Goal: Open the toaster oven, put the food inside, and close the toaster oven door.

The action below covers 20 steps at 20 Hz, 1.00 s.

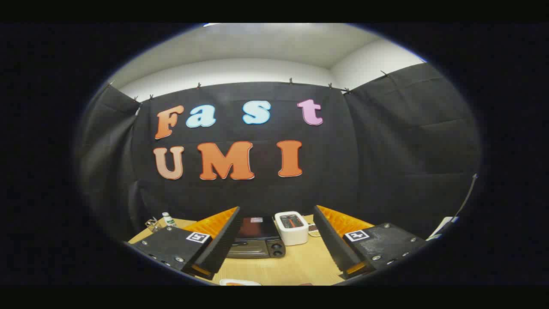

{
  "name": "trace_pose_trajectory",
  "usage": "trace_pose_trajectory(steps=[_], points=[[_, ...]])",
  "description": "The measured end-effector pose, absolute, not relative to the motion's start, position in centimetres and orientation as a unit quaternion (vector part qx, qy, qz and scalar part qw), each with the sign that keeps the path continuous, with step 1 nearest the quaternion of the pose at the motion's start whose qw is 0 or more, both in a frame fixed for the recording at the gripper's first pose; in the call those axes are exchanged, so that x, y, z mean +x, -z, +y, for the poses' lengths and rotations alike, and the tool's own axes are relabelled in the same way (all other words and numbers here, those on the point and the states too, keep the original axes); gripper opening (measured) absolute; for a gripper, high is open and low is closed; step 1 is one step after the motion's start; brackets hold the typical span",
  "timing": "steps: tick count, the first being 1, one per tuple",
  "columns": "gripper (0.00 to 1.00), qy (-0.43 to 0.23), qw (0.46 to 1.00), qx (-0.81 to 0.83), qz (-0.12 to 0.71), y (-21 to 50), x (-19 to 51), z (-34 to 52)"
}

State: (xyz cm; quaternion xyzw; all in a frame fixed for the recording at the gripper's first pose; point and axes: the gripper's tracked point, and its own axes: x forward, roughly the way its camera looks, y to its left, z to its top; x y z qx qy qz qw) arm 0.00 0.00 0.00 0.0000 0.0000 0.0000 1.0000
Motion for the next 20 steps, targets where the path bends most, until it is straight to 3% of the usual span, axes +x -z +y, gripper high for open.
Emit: trace_pose_trajectory(steps=[20], points=[[0.98,0.005,1.000,-0.008,0.009,1.1,0.2,-0.3]])
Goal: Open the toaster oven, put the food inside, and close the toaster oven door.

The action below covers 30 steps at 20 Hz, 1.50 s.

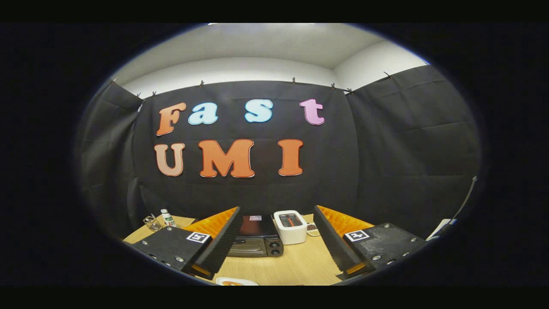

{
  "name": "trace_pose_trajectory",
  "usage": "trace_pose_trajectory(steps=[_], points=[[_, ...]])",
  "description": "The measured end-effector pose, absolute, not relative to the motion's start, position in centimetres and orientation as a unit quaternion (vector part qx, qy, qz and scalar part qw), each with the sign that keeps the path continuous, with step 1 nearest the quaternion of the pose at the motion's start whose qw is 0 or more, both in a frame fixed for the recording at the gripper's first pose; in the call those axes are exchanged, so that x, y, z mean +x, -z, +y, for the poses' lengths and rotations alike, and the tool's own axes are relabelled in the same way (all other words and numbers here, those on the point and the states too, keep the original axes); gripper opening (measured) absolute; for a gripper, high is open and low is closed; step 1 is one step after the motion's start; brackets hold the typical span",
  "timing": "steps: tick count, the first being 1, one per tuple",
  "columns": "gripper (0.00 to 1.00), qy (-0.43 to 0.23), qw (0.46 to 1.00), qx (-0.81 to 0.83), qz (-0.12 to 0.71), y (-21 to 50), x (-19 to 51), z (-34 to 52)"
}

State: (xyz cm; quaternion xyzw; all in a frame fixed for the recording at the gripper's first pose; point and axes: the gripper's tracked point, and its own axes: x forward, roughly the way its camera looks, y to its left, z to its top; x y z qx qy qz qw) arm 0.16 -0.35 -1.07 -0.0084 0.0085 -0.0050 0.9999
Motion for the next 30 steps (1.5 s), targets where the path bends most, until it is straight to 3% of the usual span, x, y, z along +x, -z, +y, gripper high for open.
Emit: trace_pose_trajectory(steps=[14,30], points=[[0.98,-0.098,0.992,0.016,0.082,9.2,7.9,11.5],[0.99,-0.099,0.978,-0.042,0.177,22.5,15.2,16.0]])
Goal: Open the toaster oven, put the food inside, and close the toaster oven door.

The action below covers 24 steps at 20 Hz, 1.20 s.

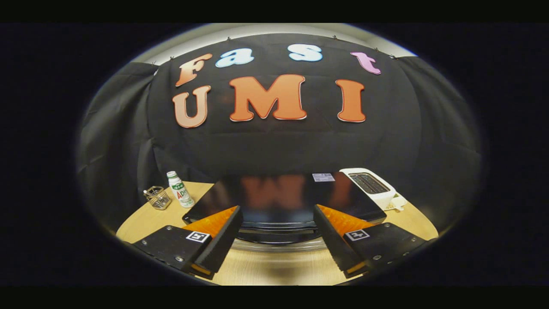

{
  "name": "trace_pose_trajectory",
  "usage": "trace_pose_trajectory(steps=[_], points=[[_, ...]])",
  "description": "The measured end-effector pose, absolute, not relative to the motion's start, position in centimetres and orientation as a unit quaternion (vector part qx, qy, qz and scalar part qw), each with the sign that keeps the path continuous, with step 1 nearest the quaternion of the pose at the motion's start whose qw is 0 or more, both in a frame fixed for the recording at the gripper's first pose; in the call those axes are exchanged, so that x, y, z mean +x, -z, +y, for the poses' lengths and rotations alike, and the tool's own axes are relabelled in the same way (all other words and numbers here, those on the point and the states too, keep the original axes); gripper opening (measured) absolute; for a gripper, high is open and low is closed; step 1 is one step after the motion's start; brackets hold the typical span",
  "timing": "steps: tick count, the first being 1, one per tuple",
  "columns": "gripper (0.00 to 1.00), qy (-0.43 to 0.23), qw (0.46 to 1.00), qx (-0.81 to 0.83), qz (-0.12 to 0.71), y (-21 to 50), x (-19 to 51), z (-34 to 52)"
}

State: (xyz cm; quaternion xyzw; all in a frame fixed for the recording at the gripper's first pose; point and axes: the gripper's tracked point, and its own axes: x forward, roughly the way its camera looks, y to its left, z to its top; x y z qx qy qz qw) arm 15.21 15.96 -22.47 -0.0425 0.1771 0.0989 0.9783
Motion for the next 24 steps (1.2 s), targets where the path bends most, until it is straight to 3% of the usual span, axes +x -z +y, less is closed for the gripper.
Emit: trace_pose_trajectory(steps=[24], points=[[0.99,-0.108,0.971,-0.062,0.204,25.1,10.9,15.5]])
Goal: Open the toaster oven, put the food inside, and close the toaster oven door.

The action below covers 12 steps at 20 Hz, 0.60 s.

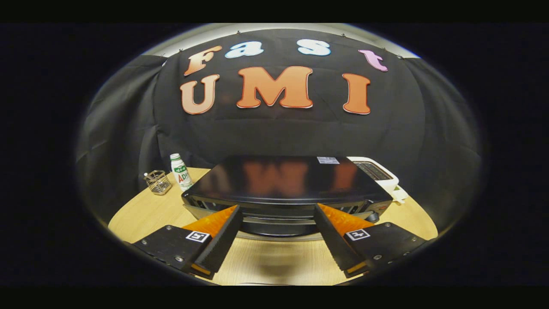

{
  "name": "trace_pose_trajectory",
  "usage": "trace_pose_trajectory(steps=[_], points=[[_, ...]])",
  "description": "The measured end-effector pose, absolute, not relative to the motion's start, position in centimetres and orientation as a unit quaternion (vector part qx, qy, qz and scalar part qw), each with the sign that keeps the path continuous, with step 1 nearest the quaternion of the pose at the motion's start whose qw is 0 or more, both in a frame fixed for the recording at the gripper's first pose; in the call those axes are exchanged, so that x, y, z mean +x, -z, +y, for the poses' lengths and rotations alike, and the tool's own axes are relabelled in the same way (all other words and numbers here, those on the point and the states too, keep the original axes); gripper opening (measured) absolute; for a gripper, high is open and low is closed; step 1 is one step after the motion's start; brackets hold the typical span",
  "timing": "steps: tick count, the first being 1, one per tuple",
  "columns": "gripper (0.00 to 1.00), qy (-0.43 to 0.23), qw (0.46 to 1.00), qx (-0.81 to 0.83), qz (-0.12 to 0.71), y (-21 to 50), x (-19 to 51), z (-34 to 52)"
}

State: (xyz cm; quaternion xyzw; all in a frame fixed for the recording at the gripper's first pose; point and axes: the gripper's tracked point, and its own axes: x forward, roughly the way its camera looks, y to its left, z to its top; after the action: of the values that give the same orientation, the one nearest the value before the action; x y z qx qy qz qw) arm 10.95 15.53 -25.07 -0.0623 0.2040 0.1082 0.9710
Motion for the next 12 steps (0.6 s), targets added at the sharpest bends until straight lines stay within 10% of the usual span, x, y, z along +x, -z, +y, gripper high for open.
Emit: trace_pose_trajectory(steps=[12], points=[[0.99,-0.107,0.966,-0.068,0.223,28.3,3.7,13.8]])
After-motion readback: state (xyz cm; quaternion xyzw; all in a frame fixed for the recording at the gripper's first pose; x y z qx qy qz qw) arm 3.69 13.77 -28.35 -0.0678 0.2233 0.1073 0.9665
